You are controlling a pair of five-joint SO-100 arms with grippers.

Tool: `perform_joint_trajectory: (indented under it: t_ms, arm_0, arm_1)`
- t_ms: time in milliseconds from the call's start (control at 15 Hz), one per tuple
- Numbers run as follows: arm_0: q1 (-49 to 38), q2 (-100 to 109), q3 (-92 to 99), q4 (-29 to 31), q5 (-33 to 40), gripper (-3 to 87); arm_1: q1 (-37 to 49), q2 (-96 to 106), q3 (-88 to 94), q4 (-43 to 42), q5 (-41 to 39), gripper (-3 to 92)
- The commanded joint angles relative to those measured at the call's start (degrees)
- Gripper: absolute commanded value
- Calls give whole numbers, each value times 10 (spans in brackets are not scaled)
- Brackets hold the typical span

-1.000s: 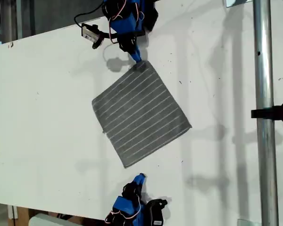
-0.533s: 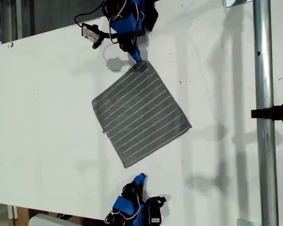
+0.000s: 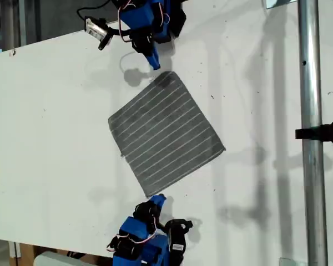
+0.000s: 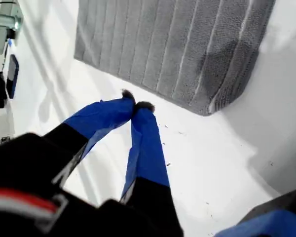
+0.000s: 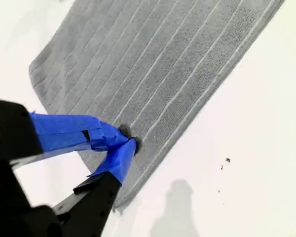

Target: Grasp corners of a towel and fold twice.

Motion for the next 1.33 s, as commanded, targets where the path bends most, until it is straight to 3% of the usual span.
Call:
perform_joint_trajectory:
  t_ms: [0, 333, 667, 800, 1267]
  arm_0:
    - [24, -121, -151, -10, 13, -29]
    - [50, -304, -339, -2, 14, -29]
    - [75, -471, -567, 69, 11, -29]
    - [80, -529, -661, 105, 13, -29]
    - [89, -575, -696, 89, 3, -29]
  arm_1:
    - [0, -98, -109, -4, -45, -3]
    - [66, -295, -304, 20, -175, -3]
    - [186, -435, -451, 44, -317, -3]
    - [207, -485, -514, 54, -345, -3]
    - [250, -531, -546, 45, -391, -3]
